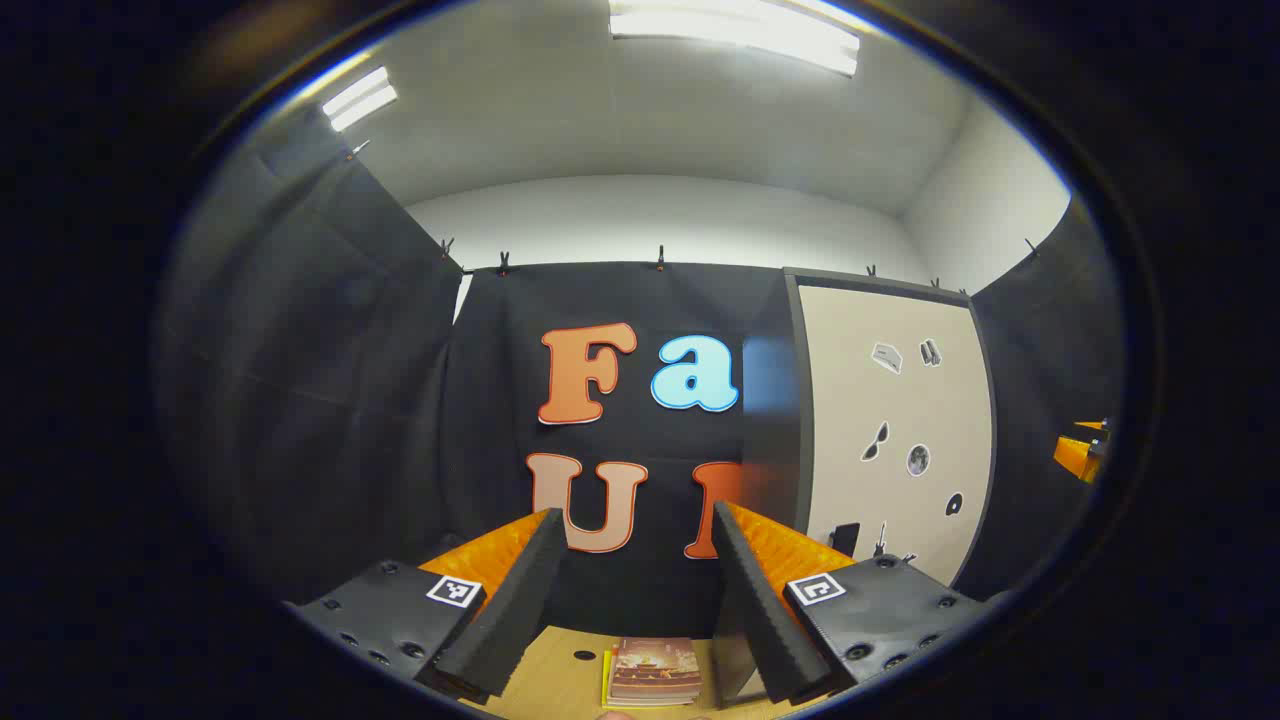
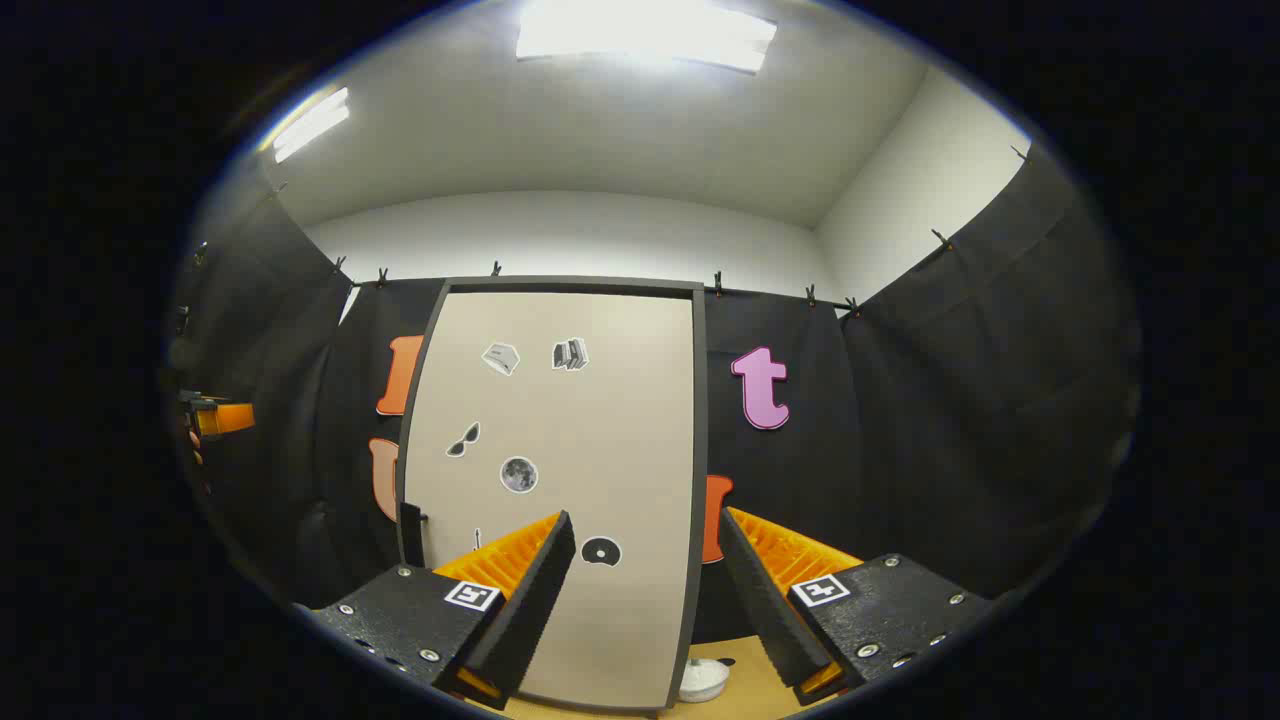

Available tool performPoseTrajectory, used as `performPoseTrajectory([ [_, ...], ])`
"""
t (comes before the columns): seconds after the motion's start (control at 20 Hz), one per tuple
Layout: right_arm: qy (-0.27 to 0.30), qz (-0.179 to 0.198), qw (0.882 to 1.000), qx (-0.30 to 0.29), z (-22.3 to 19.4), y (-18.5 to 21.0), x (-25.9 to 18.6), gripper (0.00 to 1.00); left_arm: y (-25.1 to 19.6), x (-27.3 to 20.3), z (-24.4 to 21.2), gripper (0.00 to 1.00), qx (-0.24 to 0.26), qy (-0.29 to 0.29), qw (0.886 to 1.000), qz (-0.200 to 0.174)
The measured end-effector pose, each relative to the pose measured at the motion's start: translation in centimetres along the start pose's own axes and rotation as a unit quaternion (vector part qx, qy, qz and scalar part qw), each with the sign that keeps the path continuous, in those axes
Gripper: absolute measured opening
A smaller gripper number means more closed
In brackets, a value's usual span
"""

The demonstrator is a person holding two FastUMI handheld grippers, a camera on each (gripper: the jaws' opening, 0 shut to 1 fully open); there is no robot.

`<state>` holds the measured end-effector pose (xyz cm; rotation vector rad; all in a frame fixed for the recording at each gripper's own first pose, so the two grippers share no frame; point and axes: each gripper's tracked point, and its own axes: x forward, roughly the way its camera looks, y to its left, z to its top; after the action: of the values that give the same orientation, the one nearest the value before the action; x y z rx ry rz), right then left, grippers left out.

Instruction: Open the cabinet door with the right hand, grasp the bottle in the cabinet with the left hand and place it on the coaster, then close the cabinet door with the right hand.

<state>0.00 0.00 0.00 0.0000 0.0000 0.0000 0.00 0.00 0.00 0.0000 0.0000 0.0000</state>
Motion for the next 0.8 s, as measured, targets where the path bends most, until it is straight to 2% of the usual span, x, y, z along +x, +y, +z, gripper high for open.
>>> performPoseTrajectory([
  [0.05, 0.0, -0.003, 1.0, -0.005, 0.1, -0.2, 0.1, 0.94, 0.2, 0.0, 0.3, 0.95, 0.005, -0.006, 1.0, 0.005],
  [0.1, 0.0, -0.004, 1.0, -0.008, 0.2, 0.0, 0.2, 0.9, 0.6, -0.1, 0.5, 0.95, 0.01, -0.009, 1.0, 0.009],
  [0.15, 0.0, 0.001, 1.0, -0.009, 0.2, 0.4, 0.3, 0.9, 0.8, -0.3, 0.7, 0.95, 0.011, -0.012, 1.0, 0.012],
  [0.2, 0.001, 0.008, 1.0, -0.01, 0.3, 1.0, 0.3, 0.94, 0.8, -0.5, 0.8, 0.99, 0.009, -0.013, 1.0, 0.013],
  [0.25, 0.003, 0.015, 1.0, -0.01, 0.1, 1.6, 0.4, 0.9, 0.8, -0.6, 0.9, 0.92, 0.008, -0.013, 1.0, 0.013],
  [0.45, 0.014, 0.038, 0.999, -0.009, -0.6, 4.2, 0.3, 0.9, 1.1, -1.5, 0.7, 0.92, 0.01, -0.008, 1.0, 0.008],
  [0.6, 0.016, 0.056, 0.998, 0.0, -0.8, 6.0, 0.4, 0.91, 2.0, -2.1, 1.1, 0.99, 0.013, -0.016, 1.0, 0.016],
  [0.7, 0.014, 0.074, 0.997, 0.006, -1.1, 7.5, 0.5, 0.92, 2.5, -2.4, 0.9, 0.99, 0.016, -0.016, 1.0, 0.02],
  [0.75, 0.018, 0.084, 0.996, 0.009, -1.6, 8.3, 0.5, 0.93, 2.8, -2.6, 0.7, 0.95, 0.018, -0.015, 0.999, 0.022],
  [0.8, 0.023, 0.092, 0.995, 0.012, -2.2, 8.9, 0.7, 0.93, 3.0, -2.7, 0.4, 0.99, 0.021, -0.013, 0.999, 0.023],
])
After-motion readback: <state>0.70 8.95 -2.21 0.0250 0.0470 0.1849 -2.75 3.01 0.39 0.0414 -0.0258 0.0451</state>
